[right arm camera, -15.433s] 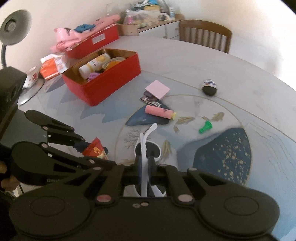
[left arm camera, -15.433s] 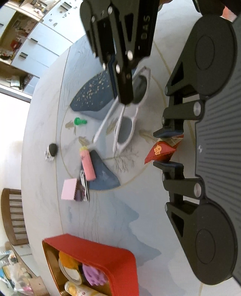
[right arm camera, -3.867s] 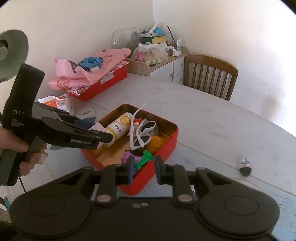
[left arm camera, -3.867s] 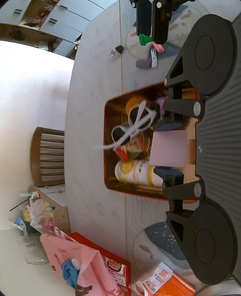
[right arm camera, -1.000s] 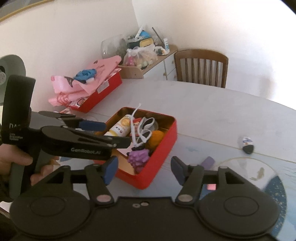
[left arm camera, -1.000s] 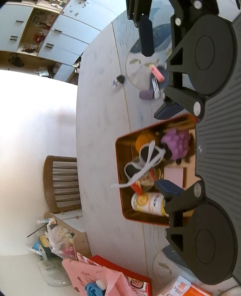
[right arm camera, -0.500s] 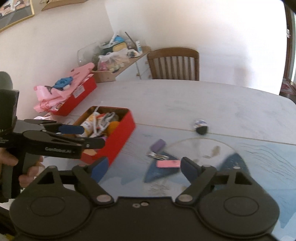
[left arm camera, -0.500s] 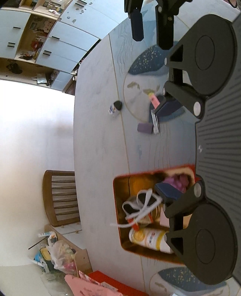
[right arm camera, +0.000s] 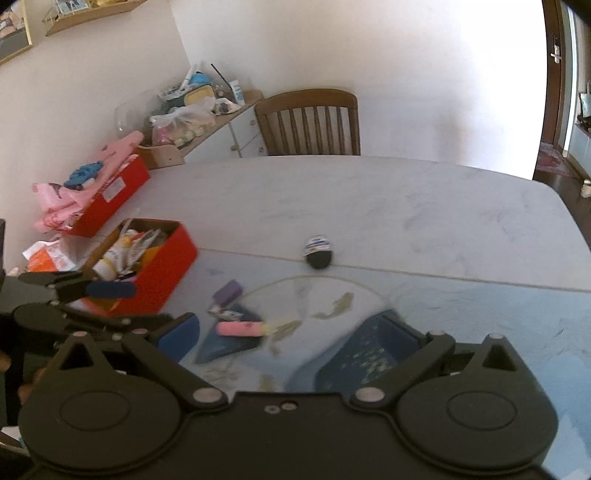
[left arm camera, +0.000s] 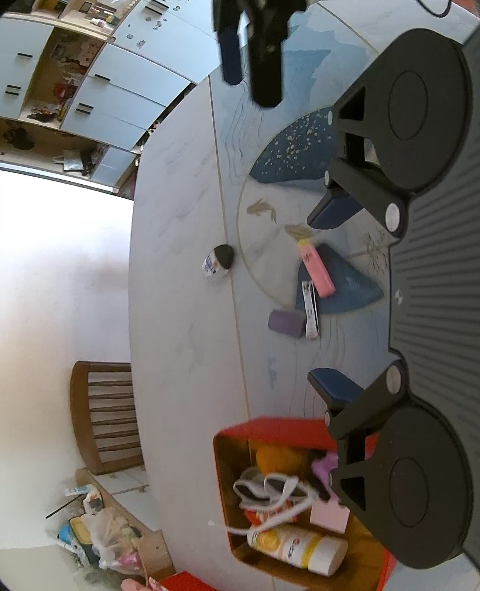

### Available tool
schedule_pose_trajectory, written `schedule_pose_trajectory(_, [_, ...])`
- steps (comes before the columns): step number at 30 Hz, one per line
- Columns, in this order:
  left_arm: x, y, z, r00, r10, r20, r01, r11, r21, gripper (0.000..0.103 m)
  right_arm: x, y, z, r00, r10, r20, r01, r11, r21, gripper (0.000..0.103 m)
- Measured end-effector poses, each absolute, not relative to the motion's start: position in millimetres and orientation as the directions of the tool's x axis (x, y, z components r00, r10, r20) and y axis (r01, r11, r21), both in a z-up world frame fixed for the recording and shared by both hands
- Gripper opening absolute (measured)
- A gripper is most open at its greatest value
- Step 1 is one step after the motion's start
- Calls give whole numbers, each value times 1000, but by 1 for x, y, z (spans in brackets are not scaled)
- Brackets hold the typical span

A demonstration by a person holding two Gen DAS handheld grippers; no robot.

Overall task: Organize rigid objects
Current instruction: 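Withdraw both grippers from the box toward the remaining items on the table, then close the left gripper on the pink marker while the right gripper closes on the black-and-white bottle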

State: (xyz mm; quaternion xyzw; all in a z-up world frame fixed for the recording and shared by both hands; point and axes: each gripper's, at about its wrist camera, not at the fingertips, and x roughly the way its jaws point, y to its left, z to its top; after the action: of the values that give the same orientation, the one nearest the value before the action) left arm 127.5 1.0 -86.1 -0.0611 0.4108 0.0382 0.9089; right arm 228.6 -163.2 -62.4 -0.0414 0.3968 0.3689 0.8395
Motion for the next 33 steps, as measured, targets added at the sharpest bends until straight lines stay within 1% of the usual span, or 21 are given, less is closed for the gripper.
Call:
schedule_pose_trajectory(6, [146,-18,-102,634,38,-772,-150,986,-76,82,261,-157,-74,410,573,-710,-673,715,189,103])
schedule_pose_trajectory(11, [163,-25,-118,599,63,-798,-226,970,-93,82,285,-139,-89,391,560,-731,-702,694,156,102])
schedule_pose_trajectory(15, [175,-30,-134,564,111,-818,-299,951,-77,82,300,-125,-101,369,557,-744,-731,668,138,102])
schedule_pose_trajectory(22, [188,-36,-153,545,155,-824,-402,911,-94,82,322,-102,-120,336,550,-765,-770,627,113,100])
schedule_pose_trajectory(25, [192,-37,-159,536,191,-822,-444,892,-82,82,331,-95,-127,324,550,-770,-777,618,114,98])
schedule_pose_trajectory(27, [194,-38,-162,536,205,-819,-463,882,-82,82,336,-88,-132,321,547,-773,-780,616,112,95])
schedule_pose_trajectory(31, [199,-41,-167,535,233,-812,-483,873,-68,82,348,-76,-141,310,548,-777,-781,613,121,92])
schedule_pose_trajectory(33, [199,-42,-167,537,249,-806,-494,867,-61,82,351,-70,-146,303,541,-785,-782,612,119,85])
